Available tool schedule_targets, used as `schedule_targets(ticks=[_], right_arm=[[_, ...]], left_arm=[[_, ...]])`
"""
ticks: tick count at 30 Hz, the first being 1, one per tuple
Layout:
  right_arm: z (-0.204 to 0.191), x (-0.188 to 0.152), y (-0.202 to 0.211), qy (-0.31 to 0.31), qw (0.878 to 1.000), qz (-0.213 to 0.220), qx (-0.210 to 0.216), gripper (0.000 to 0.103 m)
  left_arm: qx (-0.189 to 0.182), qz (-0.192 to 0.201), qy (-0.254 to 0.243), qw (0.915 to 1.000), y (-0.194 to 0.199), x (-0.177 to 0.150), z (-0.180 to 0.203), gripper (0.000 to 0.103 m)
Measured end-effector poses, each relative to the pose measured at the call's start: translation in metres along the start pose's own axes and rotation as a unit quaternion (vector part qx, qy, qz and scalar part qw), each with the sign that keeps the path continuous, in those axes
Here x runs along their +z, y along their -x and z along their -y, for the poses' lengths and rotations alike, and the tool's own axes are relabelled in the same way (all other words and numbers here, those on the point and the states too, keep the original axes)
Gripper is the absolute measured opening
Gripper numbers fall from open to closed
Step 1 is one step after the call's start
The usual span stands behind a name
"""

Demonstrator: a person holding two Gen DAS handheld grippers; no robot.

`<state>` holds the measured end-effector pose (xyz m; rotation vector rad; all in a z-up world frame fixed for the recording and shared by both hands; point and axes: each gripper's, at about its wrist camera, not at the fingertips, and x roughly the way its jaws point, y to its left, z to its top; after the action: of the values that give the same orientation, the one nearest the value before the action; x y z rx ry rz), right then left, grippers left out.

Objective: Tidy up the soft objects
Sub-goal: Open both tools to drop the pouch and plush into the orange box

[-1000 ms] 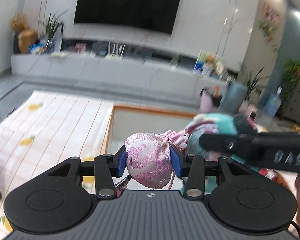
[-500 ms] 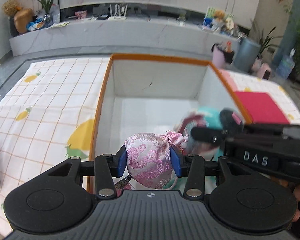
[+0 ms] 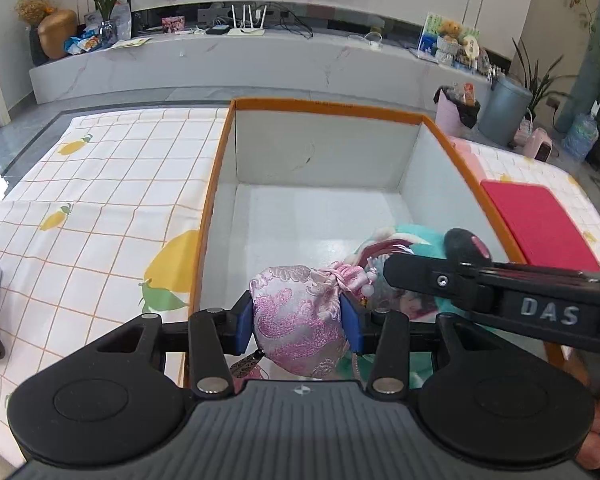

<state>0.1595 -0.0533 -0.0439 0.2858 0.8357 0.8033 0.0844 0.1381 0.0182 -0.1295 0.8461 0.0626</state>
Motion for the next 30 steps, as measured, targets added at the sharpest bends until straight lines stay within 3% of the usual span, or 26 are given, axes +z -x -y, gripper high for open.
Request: schedule_targets(ticks=[4, 14, 20, 23, 26, 30], right_arm=[[-0.003, 0.0, 0.003, -0.001, 0.999, -0.031, -0.009, 0.023], [-0.03, -0.011, 0.01, 0.136, 0.983, -0.072, -0.097, 0.024], [-0.03, -0.015, 0.017, 0.157, 0.977, -0.071, -0.122, 0.024], [-0.03, -0.015, 0.019, 0.161, 0.977, -0.072, -0.123, 0.024], [-0.029, -0.015, 0.018, 0.164, 0.976, -0.073, -0.121, 0.024], [-0.028, -0.013, 0.015, 0.16, 0.977, -0.073, -0.116, 0.024]], left_arm=[[0.007, -0.004, -0.011, 0.9999, -0.002, 0.0, 0.002, 0.051], [0.038, -0.011, -0.03, 0.9988, -0.006, 0.0, 0.016, 0.051], [0.002, -0.01, -0.002, 0.9999, -0.005, -0.001, 0.012, 0.052], [0.01, -0.011, -0.011, 0.9998, -0.006, -0.003, 0.016, 0.056], [0.02, -0.002, -0.005, 0.9998, -0.005, -0.004, 0.016, 0.072], [0.019, 0.025, 0.012, 0.9994, 0.005, -0.002, 0.012, 0.078]])
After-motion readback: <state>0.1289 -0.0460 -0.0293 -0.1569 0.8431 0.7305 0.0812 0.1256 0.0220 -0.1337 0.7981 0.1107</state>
